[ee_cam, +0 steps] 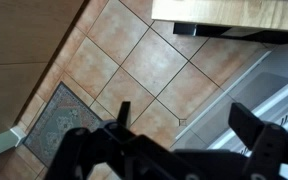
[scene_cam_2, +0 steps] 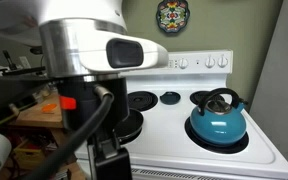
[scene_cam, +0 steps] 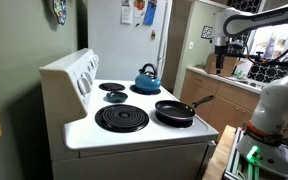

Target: Pick up the blue kettle and put it on the top right cooker on the stove hob

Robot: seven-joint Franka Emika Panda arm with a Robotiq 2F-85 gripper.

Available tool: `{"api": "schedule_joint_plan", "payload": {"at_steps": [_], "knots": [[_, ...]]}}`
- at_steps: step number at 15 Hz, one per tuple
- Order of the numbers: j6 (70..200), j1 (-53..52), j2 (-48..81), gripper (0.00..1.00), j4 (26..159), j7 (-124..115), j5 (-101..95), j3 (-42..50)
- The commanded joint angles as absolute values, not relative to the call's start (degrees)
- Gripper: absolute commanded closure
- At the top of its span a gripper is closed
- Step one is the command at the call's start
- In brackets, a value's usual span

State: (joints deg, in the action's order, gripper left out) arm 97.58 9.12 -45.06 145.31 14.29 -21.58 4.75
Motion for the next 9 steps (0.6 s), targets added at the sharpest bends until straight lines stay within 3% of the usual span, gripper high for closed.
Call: {"api": "schedule_joint_plan", "payload": {"at_steps": [1, 4, 9], "knots": [[97.0, 7.3, -45.1, 0.0, 145.1, 13.4, -22.4, 6.0], [99.7, 7.4, -43.0, 0.0, 143.5, 11.0, -23.2, 5.3], [119.6, 7.1, -30.9, 0.0, 133.2, 2.8, -21.3, 4.4]]}}
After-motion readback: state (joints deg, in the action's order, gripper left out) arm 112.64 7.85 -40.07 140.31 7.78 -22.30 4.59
